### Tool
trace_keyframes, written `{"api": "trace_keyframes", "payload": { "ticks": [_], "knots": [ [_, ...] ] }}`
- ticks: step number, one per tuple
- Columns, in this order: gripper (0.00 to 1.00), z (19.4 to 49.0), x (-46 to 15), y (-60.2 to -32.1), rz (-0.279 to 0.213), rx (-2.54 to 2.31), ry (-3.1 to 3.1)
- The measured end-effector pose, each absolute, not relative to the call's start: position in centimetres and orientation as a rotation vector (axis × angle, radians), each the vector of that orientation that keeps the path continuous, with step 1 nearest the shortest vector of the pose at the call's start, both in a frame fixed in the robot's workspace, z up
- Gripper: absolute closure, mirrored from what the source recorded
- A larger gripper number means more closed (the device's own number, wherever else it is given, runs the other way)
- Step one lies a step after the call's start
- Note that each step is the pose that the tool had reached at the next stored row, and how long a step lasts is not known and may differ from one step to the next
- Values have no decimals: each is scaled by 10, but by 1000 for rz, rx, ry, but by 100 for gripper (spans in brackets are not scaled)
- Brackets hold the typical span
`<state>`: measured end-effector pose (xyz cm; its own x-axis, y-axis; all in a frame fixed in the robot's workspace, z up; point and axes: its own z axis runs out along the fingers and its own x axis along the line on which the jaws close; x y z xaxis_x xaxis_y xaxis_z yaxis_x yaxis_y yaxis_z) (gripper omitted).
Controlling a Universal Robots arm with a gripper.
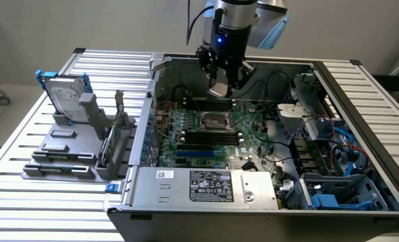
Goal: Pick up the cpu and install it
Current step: 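Place the cpu into insertion slot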
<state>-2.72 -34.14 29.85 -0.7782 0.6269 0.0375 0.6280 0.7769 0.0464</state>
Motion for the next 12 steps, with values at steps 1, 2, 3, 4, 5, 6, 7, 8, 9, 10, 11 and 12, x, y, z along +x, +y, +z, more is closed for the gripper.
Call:
{"api": "trace_keyframes", "payload": {
  "ticks": [1,2,3,4,5,6,7,8,9,10,11,12],
  "knots": [
    [45,298,-27,-341,-88,-1066,-2933],
    [45,297,-27,-341,-88,-1092,-2924],
    [45,296,-27,-341,-89,-1119,-2914],
    [45,295,-27,-341,-89,-1146,-2905],
    [45,295,-27,-341,-89,-1172,-2895],
    [45,294,-27,-341,-89,-1199,-2884],
    [45,294,-27,-341,-90,-1225,-2874],
    [45,293,-27,-341,-90,-1251,-2863],
    [45,293,-27,-341,-90,-1275,-2853],
    [45,293,-27,-341,-90,-1298,-2843],
    [45,293,-27,-341,-91,-1321,-2833],
    [45,293,-27,-341,-91,-1346,-2822]
  ]
}}
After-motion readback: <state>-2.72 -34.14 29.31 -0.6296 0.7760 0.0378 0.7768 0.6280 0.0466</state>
